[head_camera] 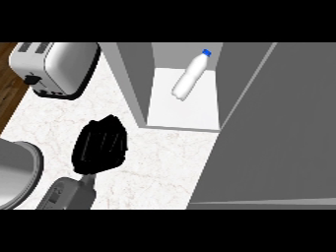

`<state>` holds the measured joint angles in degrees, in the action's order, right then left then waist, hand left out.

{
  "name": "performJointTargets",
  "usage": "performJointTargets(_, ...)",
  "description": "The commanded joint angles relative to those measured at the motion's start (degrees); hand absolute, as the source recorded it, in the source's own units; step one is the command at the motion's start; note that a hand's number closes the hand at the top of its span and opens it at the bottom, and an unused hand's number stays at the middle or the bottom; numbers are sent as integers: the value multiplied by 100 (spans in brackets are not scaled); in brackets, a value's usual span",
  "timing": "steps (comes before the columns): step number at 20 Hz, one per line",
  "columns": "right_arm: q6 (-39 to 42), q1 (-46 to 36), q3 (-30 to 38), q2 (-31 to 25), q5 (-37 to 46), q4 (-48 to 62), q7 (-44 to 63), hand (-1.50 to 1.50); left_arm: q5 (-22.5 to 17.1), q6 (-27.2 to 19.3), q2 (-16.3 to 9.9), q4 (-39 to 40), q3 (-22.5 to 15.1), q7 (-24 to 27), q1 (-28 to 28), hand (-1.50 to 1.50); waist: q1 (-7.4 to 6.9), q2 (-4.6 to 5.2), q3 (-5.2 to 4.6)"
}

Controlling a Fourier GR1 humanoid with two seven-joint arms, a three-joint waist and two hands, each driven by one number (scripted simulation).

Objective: Pick up the bottled water, place it into the cabinet and close the cabinet

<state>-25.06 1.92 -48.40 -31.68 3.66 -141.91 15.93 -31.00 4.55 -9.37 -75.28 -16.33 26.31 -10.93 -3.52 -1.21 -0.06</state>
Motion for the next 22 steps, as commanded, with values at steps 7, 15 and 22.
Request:
performJointTargets(7, 80, -1114, -491, 1035, 80, -137, 1101, 150, -416, 342, -1116, -2450, 248, -150, 2337, 150, 33, 55, -14)
performJointTargets(15, 14, -3030, 183, 2694, 480, 970, 2481, 150, -1036, 828, -1635, -3216, 1028, -80, 3388, 150, 179, 97, -13)
performJointTargets(22, 12, -4172, 1459, 3149, -255, 2556, 2394, 150, -1429, 1275, -1906, -3852, 1603, -93, 4324, 150, 146, 126, 2)
